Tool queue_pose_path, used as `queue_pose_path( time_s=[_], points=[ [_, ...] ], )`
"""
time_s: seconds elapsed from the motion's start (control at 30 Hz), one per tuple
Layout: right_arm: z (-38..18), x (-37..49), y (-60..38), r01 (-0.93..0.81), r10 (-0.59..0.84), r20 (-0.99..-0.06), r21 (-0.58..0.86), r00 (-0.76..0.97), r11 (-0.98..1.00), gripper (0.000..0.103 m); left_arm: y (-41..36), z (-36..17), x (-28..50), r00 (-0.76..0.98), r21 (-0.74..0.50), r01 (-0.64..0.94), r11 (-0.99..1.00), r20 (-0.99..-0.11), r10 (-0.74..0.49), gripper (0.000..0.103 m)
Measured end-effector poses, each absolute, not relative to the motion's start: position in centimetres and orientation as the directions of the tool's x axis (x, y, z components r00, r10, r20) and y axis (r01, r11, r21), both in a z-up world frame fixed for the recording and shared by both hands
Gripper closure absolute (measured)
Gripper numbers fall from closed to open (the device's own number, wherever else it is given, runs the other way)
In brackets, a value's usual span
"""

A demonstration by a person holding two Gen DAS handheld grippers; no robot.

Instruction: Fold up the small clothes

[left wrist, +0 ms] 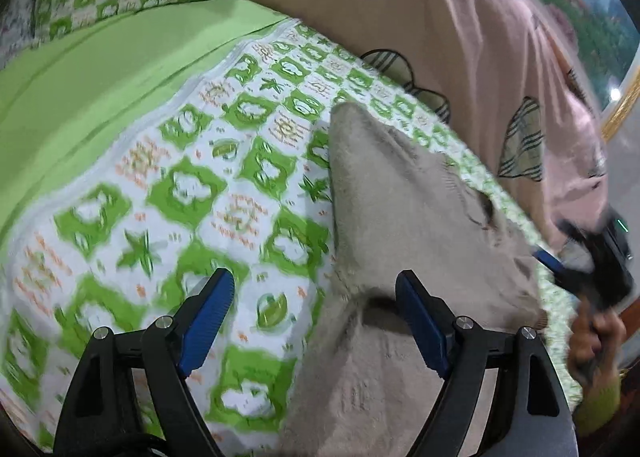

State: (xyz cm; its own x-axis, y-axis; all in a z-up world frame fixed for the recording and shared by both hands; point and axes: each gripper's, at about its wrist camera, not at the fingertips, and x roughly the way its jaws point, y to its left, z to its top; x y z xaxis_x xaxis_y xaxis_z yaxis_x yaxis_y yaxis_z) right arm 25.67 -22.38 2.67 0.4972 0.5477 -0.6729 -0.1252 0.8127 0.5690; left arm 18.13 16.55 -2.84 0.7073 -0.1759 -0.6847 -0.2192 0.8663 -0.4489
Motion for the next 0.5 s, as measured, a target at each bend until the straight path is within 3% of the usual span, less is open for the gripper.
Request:
queue_pose_path(
  time_s=[0.2, 0.27, 0.4, 0.43, 0.47, 0.5],
  points=[
    [2.6, 20.2, -30.5, -0.004, 0.389, -0.747, 0.460, 0.539, 0.888, 0.025, 16.5, -1.8, 22.9, 0.668, -0.383, -0.249, 0.890, -0.733, -0.128, 0.021],
    [1.9, 19.6, -30.5, 0.002, 0.371, -0.762, 0.439, 0.530, 0.898, 0.036, 16.5, -1.8, 24.3, 0.660, -0.357, -0.258, 0.898, -0.744, -0.106, 0.021],
    [-0.2, 19.3, -29.3, -0.002, 0.370, -0.780, 0.428, 0.504, 0.904, 0.040, 16.2, -2.3, 26.5, 0.627, -0.253, -0.282, 0.925, -0.779, -0.021, 0.021],
    [-0.7, 19.5, -28.8, -0.002, 0.368, -0.788, 0.422, 0.494, 0.907, 0.052, 15.9, -2.6, 27.0, 0.614, -0.225, -0.281, 0.933, -0.789, -0.005, 0.021],
    [-1.0, 19.6, -28.3, 0.000, 0.359, -0.801, 0.409, 0.479, 0.913, 0.080, 15.7, -3.0, 27.5, 0.598, -0.200, -0.280, 0.939, -0.801, 0.007, 0.023],
    [-1.1, 19.8, -28.0, 0.015, 0.330, -0.819, 0.381, 0.469, 0.924, 0.095, 15.6, -3.2, 28.0, 0.587, -0.181, -0.277, 0.944, -0.809, 0.017, 0.026]
  ],
)
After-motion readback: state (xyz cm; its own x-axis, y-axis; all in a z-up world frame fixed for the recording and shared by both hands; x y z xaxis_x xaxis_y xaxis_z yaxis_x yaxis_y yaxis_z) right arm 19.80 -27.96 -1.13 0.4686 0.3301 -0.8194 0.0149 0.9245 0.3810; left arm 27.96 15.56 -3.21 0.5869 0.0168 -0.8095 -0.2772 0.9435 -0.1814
